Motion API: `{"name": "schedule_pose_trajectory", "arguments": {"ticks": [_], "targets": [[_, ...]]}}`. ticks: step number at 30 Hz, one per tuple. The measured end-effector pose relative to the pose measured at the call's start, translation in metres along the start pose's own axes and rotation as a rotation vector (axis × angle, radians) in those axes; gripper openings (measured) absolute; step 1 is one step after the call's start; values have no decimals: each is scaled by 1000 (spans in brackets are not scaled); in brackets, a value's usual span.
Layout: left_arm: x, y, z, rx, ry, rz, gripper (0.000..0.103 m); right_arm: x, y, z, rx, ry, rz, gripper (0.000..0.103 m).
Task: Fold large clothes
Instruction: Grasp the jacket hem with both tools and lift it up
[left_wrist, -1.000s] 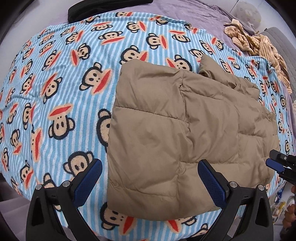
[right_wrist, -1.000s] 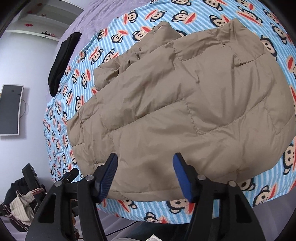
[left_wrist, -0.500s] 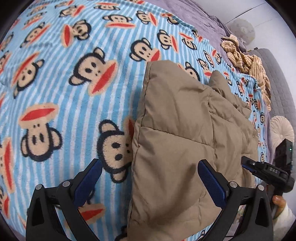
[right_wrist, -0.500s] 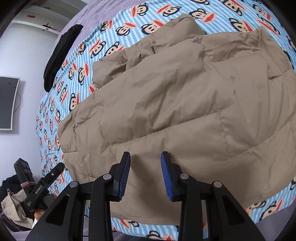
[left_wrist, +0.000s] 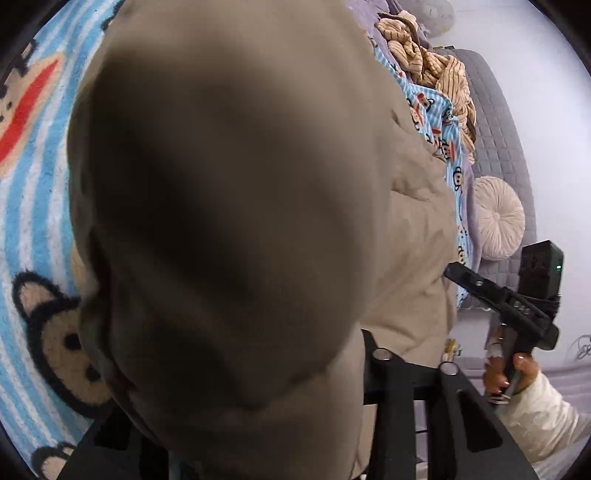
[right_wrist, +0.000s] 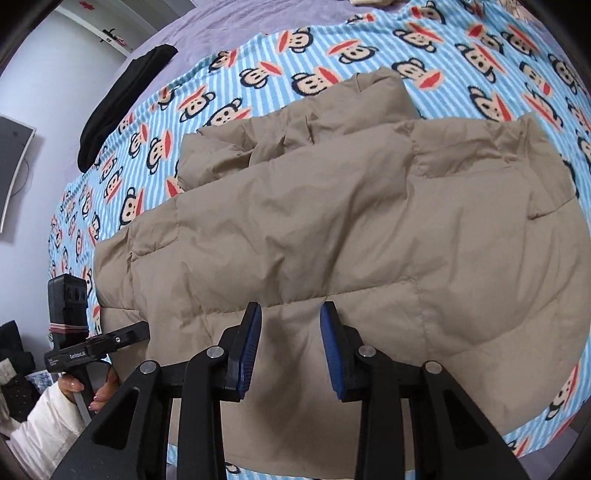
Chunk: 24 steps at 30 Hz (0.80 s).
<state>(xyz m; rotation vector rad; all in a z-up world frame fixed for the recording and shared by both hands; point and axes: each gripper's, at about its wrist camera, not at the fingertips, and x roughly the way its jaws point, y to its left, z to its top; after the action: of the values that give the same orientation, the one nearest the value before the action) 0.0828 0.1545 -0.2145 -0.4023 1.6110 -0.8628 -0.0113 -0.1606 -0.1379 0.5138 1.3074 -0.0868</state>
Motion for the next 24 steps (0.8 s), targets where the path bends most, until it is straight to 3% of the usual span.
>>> {"name": "schedule_pose_trajectory", "arguments": {"ticks": [3,11,20,23,24], "targets": [[-10,-29,-5,47,-19,54,26,10,-8,6,4,-1,-3,36],[-41,-136,-20,70,-111,35,26,54,-21,26,-23,17,35,26],[18,-268,-7,145,-49,145,27,82,-57,37,43,85,201,21],[37,-305,-1,232,-31,165,42,77,-68,39,83,107,269,21],[45,-316,1,253,-16,157,56,72,-73,38,103,114,288,21]]}}
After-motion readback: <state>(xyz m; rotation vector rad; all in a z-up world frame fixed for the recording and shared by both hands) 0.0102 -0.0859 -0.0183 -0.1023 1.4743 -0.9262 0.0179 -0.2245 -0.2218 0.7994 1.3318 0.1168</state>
